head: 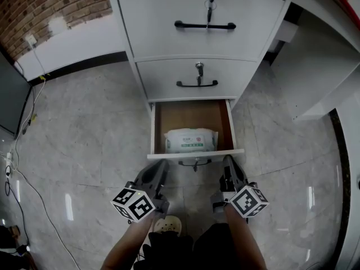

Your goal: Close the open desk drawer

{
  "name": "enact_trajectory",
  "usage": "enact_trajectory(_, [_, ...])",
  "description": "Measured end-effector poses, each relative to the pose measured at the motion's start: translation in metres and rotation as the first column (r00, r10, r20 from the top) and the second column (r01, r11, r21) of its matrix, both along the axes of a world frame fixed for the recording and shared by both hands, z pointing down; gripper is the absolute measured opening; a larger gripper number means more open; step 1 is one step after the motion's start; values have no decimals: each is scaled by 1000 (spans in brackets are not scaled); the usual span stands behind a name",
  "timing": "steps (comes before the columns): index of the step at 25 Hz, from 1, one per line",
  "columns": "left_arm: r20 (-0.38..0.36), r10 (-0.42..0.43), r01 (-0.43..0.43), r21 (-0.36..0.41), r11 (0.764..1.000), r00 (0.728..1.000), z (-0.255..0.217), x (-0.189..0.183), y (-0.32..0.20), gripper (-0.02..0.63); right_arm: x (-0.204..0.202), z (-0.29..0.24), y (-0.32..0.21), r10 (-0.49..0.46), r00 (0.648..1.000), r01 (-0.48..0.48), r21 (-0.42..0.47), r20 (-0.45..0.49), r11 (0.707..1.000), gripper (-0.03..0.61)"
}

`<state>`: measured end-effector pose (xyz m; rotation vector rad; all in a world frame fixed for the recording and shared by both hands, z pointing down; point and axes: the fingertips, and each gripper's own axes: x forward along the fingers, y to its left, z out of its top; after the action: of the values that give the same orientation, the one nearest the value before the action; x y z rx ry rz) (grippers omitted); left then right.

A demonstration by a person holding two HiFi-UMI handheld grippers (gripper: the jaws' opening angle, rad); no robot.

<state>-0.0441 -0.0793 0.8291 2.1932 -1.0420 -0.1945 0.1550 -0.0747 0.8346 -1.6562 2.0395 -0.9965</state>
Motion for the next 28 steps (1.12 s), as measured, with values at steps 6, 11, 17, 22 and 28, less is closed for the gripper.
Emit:
enact_trajectory(6, [-7,-24,24,7,1000,1000,1,3,-25,8,4,1,-26,4,1000,-5,-16,-18,1000,6])
enact_trajectory(11, [0,-20,20,15,1000,1000,0,3,-42,8,4,2,-43,6,1000,-7,-20,-14,1000,6])
enact_trajectory(17, [-10,-24,25,24,999,1000,3,6,-59,8,6,2,-60,6,1000,-6,-20,-15,1000,6])
enact_trajectory(22, [-13,-22,22,28,999,1000,5,7,-72,8,6,1,-74,13,1000,-13,-20,-1,1000,6])
enact_trajectory(28, [-21,-22,22,22,1000,1000,6,11,-94,8,10,2,-99,20,1000,-21,-15,-20,1000,6])
